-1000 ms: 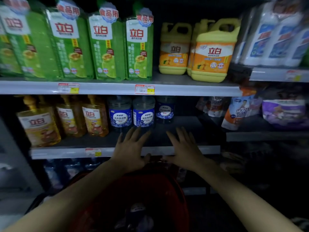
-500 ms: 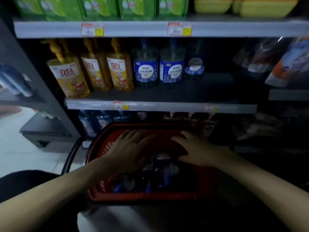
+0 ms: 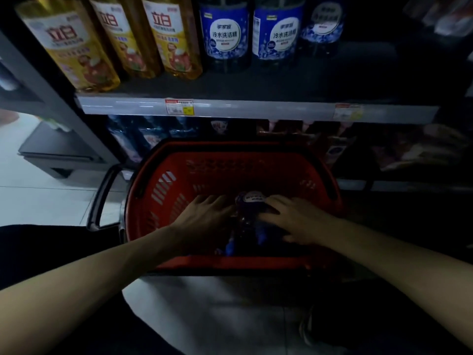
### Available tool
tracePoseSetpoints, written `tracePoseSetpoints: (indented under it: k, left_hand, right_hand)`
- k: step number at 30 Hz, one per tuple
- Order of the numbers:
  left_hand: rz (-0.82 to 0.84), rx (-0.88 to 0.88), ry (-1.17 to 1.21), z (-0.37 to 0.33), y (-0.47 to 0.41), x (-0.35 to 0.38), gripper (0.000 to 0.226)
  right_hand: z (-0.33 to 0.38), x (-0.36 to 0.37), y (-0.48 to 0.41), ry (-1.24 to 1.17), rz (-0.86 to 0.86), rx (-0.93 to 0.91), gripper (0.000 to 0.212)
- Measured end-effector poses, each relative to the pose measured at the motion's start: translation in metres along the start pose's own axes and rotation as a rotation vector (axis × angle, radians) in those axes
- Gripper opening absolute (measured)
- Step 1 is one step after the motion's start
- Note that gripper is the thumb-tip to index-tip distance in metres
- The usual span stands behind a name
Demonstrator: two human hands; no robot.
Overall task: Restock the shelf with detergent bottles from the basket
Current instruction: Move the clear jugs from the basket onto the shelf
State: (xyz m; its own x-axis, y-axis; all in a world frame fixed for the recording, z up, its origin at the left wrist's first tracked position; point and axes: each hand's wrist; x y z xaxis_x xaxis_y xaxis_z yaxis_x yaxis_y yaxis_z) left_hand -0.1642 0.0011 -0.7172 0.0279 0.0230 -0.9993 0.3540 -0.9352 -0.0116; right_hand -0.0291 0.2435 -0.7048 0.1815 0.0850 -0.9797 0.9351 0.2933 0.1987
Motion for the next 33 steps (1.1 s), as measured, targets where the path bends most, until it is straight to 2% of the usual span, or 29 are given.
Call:
tracePoseSetpoints:
  k: [3,4,7,9,11,16,20,22,25,30,33]
  left_hand:
    - [-0.065,-0.096,0.014,0.006,-0.004,-0.003,0.072]
    - [-0.081,-0.132,0.026,0.007,-0.005,-0.005,0.074]
    - [-0.103,-0.211,0.075,0.008,-0.007,-0.014,0.079]
    - [-0.131,-0.246,0.098,0.007,-0.008,-0.02,0.077]
    - [-0.146,-0.273,0.107,0.007,-0.008,-0.025,0.076]
    - [-0.2,-0.322,0.168,0.006,-0.005,-0.03,0.07]
    - [-0.218,-0.488,0.238,0.007,-0.003,-0.032,0.065]
    - [-0.278,-0.665,0.356,0.009,0.0,-0.031,0.053]
    - [-0.274,-0.915,0.591,0.012,0.007,-0.03,0.038]
    - [-0.198,-1.025,0.738,0.016,0.017,-0.02,0.039]
    - [-0.162,-1.018,0.773,0.009,0.017,-0.02,0.041]
  right_hand:
    - [0.002,0.001,-0.008,0.036,-0.093,-0.075,0.087]
    - [0.003,0.001,-0.012,0.045,-0.113,-0.111,0.081]
    - [0.008,0.008,-0.022,0.143,-0.25,-0.321,0.039]
    - [0.012,0.015,-0.028,0.197,-0.313,-0.427,0.03]
    - [0.012,0.021,-0.033,0.118,-0.38,-0.434,0.029]
    - [0.016,0.019,-0.042,-0.175,-0.351,-0.179,0.065]
    - [0.017,0.013,-0.046,-0.312,-0.464,-0.041,0.055]
    - [0.015,0.009,-0.049,-0.459,-0.553,0.073,0.05]
    - [0.003,0.0,-0.061,-0.688,-0.615,0.282,0.048]
    - [-0.012,0.0,-0.077,-0.876,-0.712,0.617,0.042]
    - [-0.011,-0.001,-0.088,-1.062,-0.665,0.753,0.044]
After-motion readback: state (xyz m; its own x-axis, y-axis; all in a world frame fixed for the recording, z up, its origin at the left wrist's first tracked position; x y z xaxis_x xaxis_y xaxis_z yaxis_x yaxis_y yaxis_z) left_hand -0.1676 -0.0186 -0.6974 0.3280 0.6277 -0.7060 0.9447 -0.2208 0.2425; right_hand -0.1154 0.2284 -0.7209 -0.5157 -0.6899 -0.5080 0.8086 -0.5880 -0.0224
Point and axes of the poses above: each hand's wrist, its own y-axis away from the middle knuckle, its own x-axis out of the palm, z = x × y, and after that the axes turned 15 degrees about -z, right-handed
